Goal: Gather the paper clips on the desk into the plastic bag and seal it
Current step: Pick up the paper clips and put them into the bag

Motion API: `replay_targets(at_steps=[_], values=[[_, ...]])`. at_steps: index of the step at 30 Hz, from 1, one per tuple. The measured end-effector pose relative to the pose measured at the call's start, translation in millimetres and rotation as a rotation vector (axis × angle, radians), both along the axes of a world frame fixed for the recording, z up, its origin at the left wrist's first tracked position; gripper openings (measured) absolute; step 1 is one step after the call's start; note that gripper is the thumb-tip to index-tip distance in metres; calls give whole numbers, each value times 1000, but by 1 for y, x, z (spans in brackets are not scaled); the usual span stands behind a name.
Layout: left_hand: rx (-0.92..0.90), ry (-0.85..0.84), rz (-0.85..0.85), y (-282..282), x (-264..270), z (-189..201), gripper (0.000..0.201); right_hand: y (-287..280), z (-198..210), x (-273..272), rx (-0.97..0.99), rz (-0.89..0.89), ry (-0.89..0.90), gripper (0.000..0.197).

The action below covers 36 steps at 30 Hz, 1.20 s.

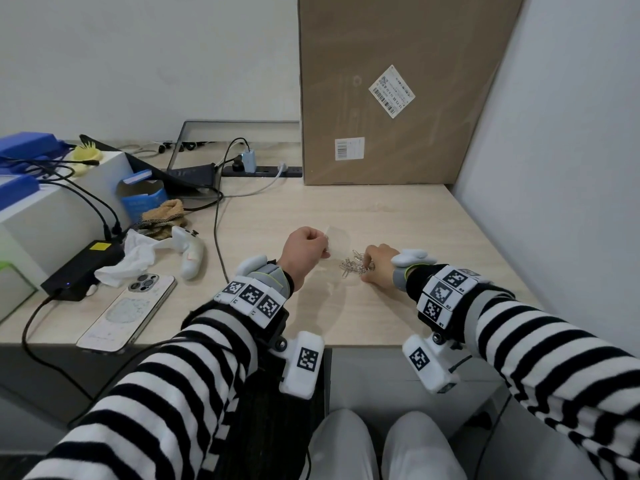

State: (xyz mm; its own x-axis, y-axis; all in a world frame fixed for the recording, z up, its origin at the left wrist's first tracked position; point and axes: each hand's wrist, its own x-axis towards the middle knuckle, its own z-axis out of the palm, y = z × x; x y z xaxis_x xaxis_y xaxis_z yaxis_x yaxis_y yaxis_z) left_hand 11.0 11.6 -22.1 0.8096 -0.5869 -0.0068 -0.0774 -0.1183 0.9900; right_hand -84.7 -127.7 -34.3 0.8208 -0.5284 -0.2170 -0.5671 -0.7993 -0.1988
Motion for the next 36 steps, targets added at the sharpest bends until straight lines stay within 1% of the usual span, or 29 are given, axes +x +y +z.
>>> replay_targets(at_steps=[4, 8, 11, 14, 16, 17, 19, 20, 22, 24, 26, 28, 30, 36], values=[[8, 5, 1, 0, -3, -1, 21, -1, 1, 3, -21, 23, 22, 24], [17, -3, 0, 1, -4, -2, 22, -1, 1, 3, -44, 18, -1, 26], [15, 0, 1, 2, -5, 0, 22, -1, 4, 2, -3, 0, -9, 27], [22, 5, -5, 2, -5, 1, 22, -9, 3, -1, 62, -65, -115, 20], [36, 8, -7, 1, -5, 1, 22, -13, 0, -3, 113, -122, -196, 9], [40, 12, -5, 1, -5, 0, 21, -17, -2, -3, 176, -161, -245, 5], [41, 18, -1, 0, -4, 1, 21, -22, -2, -3, 363, -275, -392, 13], [41, 21, -1, -1, -4, 1, 21, -22, -1, -3, 469, -335, -476, 11], [34, 27, 0, -3, -5, 2, 21, -22, 6, -2, 569, -382, -614, 4], [31, 38, -5, -6, -6, 4, 20, -22, 14, 3, 629, -355, -752, 7], [28, 50, -4, -10, -5, 6, 20, -19, 28, 9, 679, -304, -866, 16], [21, 67, -2, -12, -5, 7, 20, -10, 39, 17, 692, -236, -926, 14], [10, 83, -5, -13, -5, 10, 22, 1, 47, 24, 635, -161, -938, 7], [-42, 205, 13, -6, -2, 13, 25, 24, 38, 36, 381, -18, -854, 10]])
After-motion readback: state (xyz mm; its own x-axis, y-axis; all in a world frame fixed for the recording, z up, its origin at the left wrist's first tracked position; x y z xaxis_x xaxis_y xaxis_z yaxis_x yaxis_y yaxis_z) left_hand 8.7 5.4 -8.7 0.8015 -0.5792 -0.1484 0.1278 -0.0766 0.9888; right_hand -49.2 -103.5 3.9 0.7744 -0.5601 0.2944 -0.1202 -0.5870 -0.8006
